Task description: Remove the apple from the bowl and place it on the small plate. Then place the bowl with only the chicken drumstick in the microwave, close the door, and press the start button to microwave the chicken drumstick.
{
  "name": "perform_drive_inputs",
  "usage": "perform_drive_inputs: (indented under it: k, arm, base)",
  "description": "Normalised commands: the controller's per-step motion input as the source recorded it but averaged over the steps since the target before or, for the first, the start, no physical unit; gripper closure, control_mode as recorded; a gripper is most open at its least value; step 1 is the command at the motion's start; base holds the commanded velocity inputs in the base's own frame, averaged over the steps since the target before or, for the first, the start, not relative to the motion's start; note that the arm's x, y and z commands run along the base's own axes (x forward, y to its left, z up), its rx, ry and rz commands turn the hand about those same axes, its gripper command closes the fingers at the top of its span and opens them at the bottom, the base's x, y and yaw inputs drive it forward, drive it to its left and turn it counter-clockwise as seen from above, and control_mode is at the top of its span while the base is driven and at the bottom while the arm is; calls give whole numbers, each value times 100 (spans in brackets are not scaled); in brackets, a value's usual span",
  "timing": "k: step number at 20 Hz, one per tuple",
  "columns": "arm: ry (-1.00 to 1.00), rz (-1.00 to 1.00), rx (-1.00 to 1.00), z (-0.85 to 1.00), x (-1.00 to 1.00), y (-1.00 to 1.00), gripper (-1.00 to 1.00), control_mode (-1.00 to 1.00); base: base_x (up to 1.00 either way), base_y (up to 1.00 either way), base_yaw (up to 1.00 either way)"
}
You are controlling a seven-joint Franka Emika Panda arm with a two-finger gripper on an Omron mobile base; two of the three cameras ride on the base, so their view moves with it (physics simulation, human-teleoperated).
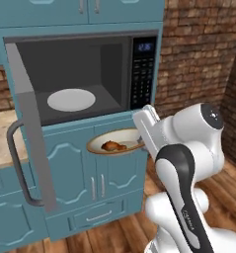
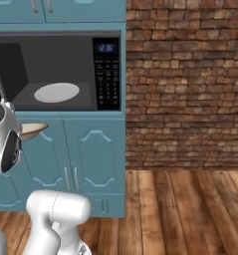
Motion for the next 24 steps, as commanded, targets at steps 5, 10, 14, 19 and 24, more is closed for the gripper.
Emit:
perform_drive_inputs:
  k: [5,10,14,19,24]
  arm:
    - [0,0,0,0,0,0,100,100]
    - [0,0,0,0,0,0,100,100]
    - [0,0,0,0,0,0,100,100]
    - [0,0,0,0,0,0,100,100]
    - [0,0,0,0,0,0,100,100]
  base:
    - [33,18,0]
    - [26,9,0]
    - [17,3,6]
    - [15,0,13]
    - [21,0,16]
